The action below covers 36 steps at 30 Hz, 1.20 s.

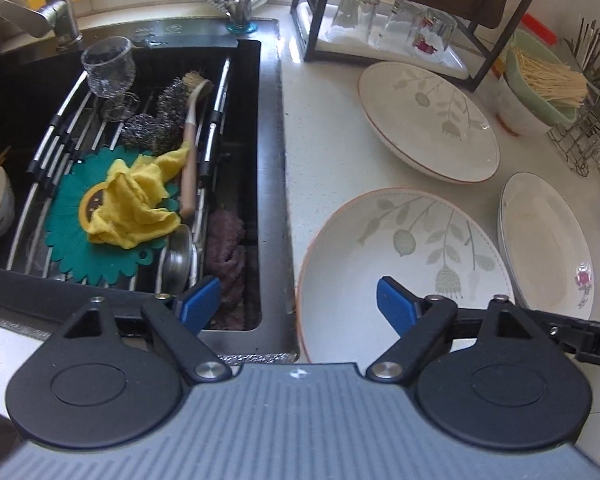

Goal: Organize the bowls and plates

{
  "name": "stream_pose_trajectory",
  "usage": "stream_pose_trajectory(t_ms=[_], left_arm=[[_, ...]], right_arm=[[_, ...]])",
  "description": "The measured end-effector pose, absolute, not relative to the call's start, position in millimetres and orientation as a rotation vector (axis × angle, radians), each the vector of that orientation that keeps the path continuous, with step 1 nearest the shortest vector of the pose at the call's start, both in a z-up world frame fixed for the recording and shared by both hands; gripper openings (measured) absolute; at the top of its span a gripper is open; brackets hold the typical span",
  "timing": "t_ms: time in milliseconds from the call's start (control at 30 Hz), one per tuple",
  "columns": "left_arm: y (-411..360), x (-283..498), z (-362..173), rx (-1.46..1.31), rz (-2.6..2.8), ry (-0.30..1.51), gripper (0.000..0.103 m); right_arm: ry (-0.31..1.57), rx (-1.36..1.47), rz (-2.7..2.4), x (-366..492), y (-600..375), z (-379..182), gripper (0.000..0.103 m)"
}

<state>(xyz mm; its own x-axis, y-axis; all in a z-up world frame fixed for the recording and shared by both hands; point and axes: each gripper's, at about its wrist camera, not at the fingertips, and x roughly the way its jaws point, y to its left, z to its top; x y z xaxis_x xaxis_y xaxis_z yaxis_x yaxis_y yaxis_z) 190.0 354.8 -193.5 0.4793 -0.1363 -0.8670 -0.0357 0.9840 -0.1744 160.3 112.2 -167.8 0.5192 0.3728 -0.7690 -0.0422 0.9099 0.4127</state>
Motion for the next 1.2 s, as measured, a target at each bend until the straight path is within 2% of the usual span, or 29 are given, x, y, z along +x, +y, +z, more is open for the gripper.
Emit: stream_pose_trajectory(t_ms=[100, 200, 267, 333, 400, 467, 900, 1200], left_arm=[[351, 196, -200, -0.172, -0.091, 1.072, 0.08], [352, 200, -206, -0.179, -0.111, 1.079, 0.067], [354, 203, -211, -0.195, -0.112, 1.087, 0.056], [358, 205, -214, -0.224, -0.097, 1.075, 0.051], [362, 209, -217, -0.252, -0.097, 1.094, 0.043], [365, 212, -218, -0.282, -0.109, 1.105, 0.038], [358, 225, -220, -0.289, -0.185, 1.125, 0.038], [365, 225, -210, -0.328, -0.193, 1.163, 0.038]], right_arm=[[1.018, 0.377, 0.233, 164, 116, -175, 0.047], [1.029, 0.38, 0.218, 168, 119, -181, 0.04], [1.047, 0.378, 0.202, 170, 120, -186, 0.025], [1.064, 0.396, 0.185, 174, 120, -191, 0.022], [1.069, 0.425, 0.185, 176, 119, -194, 0.017], [1.072, 0.43, 0.178, 179, 120, -195, 0.016], [1.116, 0.533, 0.208, 185, 113, -204, 0.017], [1.123, 0.511, 0.227, 187, 115, -185, 0.017]])
